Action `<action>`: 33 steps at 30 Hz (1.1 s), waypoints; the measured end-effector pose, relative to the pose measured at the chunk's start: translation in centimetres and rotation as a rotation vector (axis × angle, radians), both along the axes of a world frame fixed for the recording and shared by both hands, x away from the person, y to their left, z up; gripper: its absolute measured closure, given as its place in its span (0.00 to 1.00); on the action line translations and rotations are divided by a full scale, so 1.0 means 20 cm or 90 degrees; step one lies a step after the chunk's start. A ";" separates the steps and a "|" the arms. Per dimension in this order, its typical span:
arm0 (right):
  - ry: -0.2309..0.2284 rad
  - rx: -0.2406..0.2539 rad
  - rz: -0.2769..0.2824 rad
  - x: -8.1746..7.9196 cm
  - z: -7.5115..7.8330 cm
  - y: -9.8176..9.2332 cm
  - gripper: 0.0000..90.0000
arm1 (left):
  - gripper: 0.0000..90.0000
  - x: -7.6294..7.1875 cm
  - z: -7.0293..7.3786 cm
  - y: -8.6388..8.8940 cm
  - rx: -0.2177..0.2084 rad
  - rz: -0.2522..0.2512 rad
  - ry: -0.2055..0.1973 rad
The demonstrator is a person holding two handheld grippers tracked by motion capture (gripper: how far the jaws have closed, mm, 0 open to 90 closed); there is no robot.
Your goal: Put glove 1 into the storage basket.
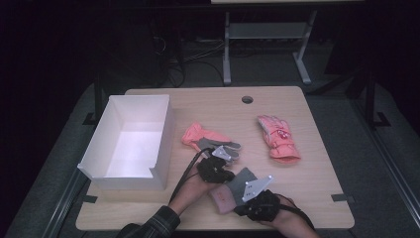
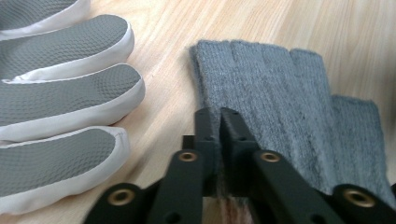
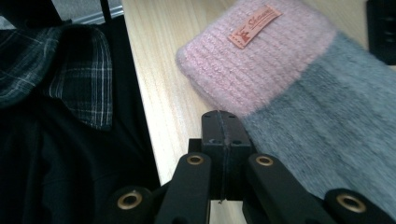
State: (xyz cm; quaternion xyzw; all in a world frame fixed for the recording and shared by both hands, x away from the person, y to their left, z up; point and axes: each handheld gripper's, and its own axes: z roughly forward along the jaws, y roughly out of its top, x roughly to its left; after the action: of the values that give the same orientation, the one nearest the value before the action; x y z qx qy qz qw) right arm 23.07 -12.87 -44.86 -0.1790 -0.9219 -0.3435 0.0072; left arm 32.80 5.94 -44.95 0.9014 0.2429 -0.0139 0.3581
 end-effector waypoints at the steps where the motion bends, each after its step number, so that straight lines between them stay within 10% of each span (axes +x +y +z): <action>1: -0.011 0.006 0.000 0.01 0.01 -0.03 0.94 | 0.87 0.00 0.01 0.01 0.000 -0.003 -0.003; 7: -0.009 0.039 -0.104 -0.01 0.05 -0.22 0.65 | 0.46 -0.04 0.06 0.02 -0.015 -0.002 -0.008; 15: -0.011 0.044 -0.222 0.02 0.05 -0.42 0.37 | 0.17 -0.15 0.08 -0.04 0.019 -0.061 -0.034; 23: -0.016 0.046 -0.338 0.10 -0.02 -0.59 0.15 | 0.14 -0.20 0.03 -0.12 0.055 -0.078 -0.046; 33: -0.025 0.043 -0.354 0.11 -0.03 -0.59 0.15 | 0.14 -0.20 -0.04 -0.13 0.066 -0.068 -0.041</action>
State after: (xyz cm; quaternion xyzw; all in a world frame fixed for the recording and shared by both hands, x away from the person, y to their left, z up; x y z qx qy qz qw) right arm 25.34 -24.68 -45.40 -0.4178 -0.8256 -0.3661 -0.0991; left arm 28.70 3.37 -45.69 0.9305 0.1831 0.0089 0.3171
